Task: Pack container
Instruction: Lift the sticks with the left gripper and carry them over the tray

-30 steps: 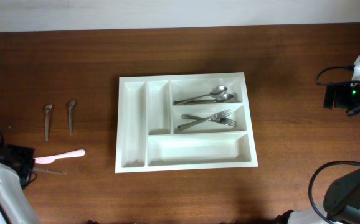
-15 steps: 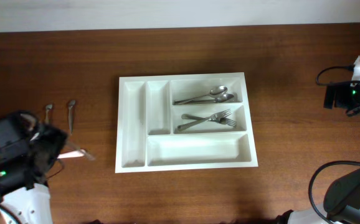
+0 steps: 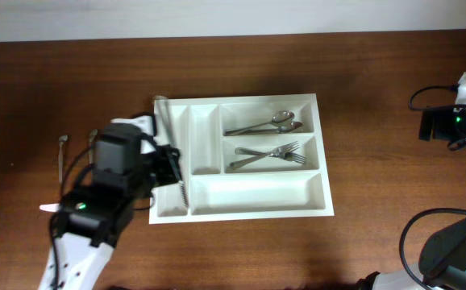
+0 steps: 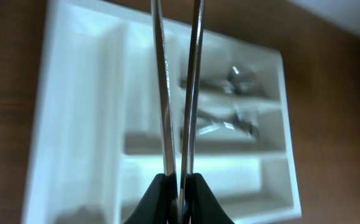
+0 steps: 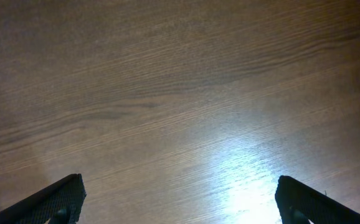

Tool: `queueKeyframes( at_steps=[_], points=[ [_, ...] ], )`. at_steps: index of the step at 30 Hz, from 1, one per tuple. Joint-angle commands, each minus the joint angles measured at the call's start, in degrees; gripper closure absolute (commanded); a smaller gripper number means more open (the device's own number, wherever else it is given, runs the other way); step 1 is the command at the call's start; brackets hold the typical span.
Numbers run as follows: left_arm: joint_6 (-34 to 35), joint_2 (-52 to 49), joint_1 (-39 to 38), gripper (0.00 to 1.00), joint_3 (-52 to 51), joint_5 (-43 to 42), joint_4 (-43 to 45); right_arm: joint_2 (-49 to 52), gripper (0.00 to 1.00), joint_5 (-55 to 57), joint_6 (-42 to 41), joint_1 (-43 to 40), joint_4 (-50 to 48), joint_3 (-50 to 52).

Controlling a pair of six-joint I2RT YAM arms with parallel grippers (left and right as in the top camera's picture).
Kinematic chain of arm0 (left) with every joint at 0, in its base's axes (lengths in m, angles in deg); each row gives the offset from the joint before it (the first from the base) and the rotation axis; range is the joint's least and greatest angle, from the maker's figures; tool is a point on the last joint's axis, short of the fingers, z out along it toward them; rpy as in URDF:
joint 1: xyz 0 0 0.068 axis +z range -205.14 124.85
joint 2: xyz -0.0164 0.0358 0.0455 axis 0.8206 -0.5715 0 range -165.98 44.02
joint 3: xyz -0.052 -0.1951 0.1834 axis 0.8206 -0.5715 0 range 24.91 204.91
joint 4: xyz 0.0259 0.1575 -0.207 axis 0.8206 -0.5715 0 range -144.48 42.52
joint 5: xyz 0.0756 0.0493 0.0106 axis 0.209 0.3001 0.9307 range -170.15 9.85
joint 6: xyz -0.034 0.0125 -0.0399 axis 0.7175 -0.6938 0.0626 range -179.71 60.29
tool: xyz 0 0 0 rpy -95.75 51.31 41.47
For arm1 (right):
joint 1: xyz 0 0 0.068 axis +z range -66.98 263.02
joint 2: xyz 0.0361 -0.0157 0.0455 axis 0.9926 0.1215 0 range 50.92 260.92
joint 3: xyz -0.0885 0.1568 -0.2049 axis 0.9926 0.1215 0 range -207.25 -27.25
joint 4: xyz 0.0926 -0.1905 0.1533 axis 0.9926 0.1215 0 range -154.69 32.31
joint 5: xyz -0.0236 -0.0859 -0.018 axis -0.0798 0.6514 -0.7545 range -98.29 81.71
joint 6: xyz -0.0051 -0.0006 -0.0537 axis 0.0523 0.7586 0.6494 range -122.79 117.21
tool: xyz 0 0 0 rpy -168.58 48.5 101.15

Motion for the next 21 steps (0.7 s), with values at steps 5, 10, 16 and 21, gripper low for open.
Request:
queueKeyframes(
  at_steps=[5,10,16,21],
  points=[
    [-8.7,-7.6,-12.0,0.93,1.2,1.7,1.3,0.1,0.01,-0.3,-0.4,0.0,0.0,0.4],
    [-12.7,-14.3,-17.9,0.92,1.2,6.7,4.8,0.1,0.01,-0.3,-0.4,-0.1,-0.1,0.4],
    [-22.5,-21.6,-23.3,0.88,1.2,6.7,11.7,0.1,0.01,-0.3,-0.4,-0.1,-0.1,0.4],
    [-33.0,-24.6,-25.9,0.88,1.2,6.7,13.9,0.1,0.01,-0.3,-0.4,-0.1,-0.1,0.4]
  ],
)
